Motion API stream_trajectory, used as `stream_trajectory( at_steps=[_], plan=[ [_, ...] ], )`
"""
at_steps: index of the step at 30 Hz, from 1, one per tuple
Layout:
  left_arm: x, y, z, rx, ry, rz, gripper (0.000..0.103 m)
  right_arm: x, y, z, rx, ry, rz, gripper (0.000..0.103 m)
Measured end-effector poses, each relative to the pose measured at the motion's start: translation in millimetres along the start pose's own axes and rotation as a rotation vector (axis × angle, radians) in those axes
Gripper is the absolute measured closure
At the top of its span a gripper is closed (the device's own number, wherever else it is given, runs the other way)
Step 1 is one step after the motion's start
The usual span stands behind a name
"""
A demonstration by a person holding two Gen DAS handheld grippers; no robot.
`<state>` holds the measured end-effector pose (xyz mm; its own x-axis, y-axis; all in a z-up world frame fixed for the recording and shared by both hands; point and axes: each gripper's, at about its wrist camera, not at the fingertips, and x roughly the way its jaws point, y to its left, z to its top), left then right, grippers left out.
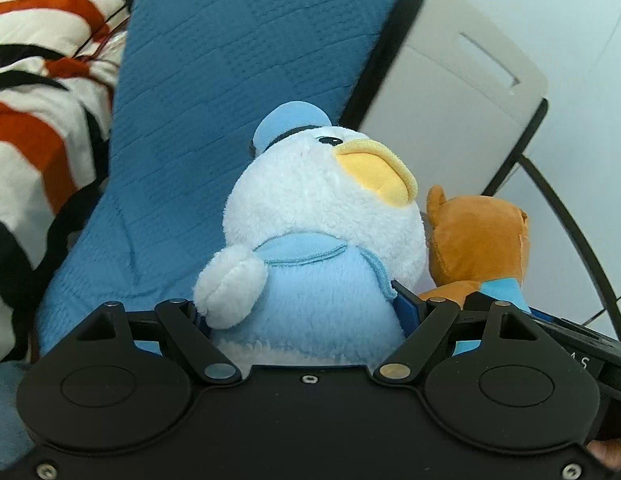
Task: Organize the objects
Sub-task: 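Carry both held plushes over the pink box with both grippers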
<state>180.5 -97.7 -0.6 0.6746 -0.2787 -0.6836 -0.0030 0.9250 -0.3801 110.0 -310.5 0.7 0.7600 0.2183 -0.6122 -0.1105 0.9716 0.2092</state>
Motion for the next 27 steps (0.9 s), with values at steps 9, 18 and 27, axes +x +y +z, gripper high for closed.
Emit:
stream_trajectory(
  at_steps=[9,18,27],
  plan=[
    [45,-51,-7,0.031,0.040,-0.019,0.023,3,-72,0,0.072,-0.027,-0.086,0.044],
    [104,-86,-27,0.043,0.103,-0.019,0.023,37,-126,-22,0.106,0.037,-0.131,0.044],
    [160,-104,-55,0.043,0.182,0.025,0.023,88,-161,-47,0.101,0.107,-0.148,0.043]
  ],
)
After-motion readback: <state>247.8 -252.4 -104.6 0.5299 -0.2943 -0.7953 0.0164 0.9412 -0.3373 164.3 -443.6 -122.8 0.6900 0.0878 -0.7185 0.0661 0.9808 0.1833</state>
